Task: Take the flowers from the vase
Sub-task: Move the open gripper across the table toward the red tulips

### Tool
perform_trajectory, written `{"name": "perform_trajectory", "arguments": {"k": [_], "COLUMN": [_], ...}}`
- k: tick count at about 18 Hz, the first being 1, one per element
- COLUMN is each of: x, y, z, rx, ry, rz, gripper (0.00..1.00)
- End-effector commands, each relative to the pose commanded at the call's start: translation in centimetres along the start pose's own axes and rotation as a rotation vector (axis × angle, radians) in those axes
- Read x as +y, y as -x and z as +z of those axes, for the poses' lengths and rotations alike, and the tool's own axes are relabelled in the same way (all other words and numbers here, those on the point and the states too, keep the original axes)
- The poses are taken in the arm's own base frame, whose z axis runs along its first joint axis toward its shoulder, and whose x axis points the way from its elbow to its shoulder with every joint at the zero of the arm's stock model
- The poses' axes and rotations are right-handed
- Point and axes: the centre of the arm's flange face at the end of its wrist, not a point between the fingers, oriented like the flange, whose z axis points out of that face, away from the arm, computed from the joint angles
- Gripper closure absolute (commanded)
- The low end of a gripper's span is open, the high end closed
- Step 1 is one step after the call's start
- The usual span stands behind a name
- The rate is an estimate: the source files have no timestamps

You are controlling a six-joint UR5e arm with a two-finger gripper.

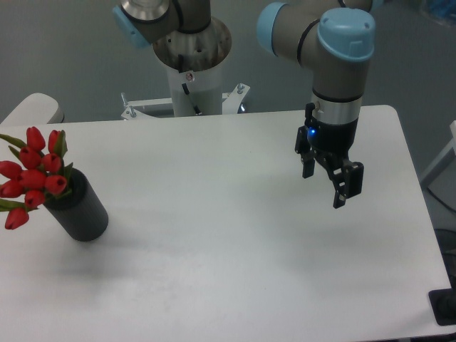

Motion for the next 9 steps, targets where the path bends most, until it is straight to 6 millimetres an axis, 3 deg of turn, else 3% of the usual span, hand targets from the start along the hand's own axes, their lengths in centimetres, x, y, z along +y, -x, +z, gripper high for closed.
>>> {"name": "perform_trajectory", "arguments": {"k": [5,9], "x": [-0.2,-1.2], "y": [-0.6,-2.3], "z": [0.3,1.2], "rx": [0.018,0.046], "ry": [-0.01,-0.02], "rz": [-0.007,-0.058], "gripper": [0.0,0.0]}}
